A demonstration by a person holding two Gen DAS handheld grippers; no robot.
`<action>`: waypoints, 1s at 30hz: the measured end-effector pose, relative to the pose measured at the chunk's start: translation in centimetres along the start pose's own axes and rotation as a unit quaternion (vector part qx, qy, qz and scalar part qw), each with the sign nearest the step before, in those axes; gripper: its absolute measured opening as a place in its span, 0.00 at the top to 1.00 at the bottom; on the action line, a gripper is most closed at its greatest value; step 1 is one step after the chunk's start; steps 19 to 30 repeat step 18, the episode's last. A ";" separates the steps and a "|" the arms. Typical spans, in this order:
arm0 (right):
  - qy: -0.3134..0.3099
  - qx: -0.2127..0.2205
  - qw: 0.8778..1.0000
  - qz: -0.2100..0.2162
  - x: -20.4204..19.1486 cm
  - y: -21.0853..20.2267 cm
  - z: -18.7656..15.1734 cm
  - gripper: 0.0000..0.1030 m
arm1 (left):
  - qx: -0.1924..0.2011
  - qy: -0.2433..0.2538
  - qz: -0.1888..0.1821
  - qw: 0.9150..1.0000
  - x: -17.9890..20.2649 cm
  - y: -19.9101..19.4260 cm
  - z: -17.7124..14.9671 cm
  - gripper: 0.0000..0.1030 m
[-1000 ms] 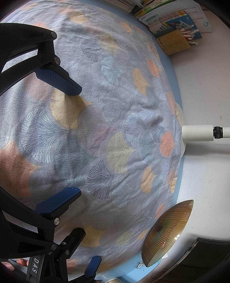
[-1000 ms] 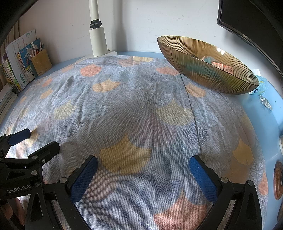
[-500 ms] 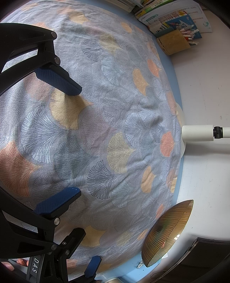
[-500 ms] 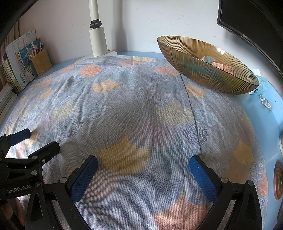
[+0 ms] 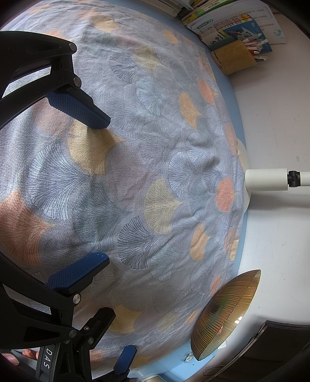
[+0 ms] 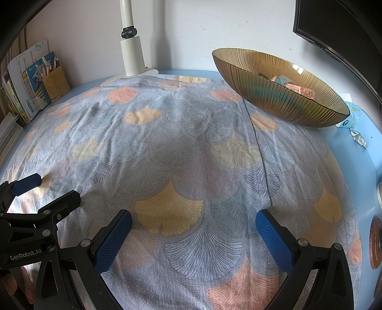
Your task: Organize rigid objects
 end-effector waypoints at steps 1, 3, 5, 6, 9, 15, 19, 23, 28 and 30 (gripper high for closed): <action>0.000 0.000 1.000 0.000 0.0 0.0 0.0 0.00 | 0.000 0.000 0.000 1.000 0.0 0.0 -0.1 0.00; 0.000 0.000 1.000 0.000 0.0 0.0 0.0 0.00 | 0.000 0.000 0.000 1.000 0.0 0.2 -0.3 0.00; 0.000 0.000 1.000 0.000 0.0 0.0 0.0 0.00 | 0.000 0.000 0.000 1.000 0.0 0.0 0.0 0.00; 0.000 0.000 1.000 0.000 0.0 0.0 0.0 0.00 | 0.000 0.000 0.000 1.000 0.0 0.0 0.0 0.00; 0.000 0.000 1.000 0.000 0.0 0.0 0.0 0.00 | 0.000 0.000 0.000 1.000 0.0 0.0 -0.1 0.00; 0.000 0.000 1.000 0.000 0.0 0.0 0.0 0.00 | 0.000 0.000 0.000 1.000 0.0 0.0 -0.1 0.00; 0.000 0.000 1.000 0.000 0.0 0.0 0.0 0.00 | 0.000 0.000 0.000 1.000 0.0 0.0 -0.1 0.00; 0.000 0.000 1.000 0.000 0.0 0.0 0.0 0.00 | 0.000 0.000 0.000 1.000 0.0 0.0 -0.1 0.00; 0.000 0.000 1.000 0.000 0.0 0.0 0.0 0.00 | 0.000 0.000 0.000 1.000 0.0 0.0 -0.1 0.00; 0.000 0.000 1.000 0.000 0.0 0.0 0.0 0.00 | 0.000 0.000 0.000 1.000 0.0 0.0 -0.1 0.00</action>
Point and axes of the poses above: each gripper's, at about its wrist camera, not at the fingertips, and y roughly the way its jaws point, x to its right, z to its top, the point moved 3 cm from there along y, roughly the way its jaws point, and after that the axes turned 2 degrees about x, right-handed, at the moved point
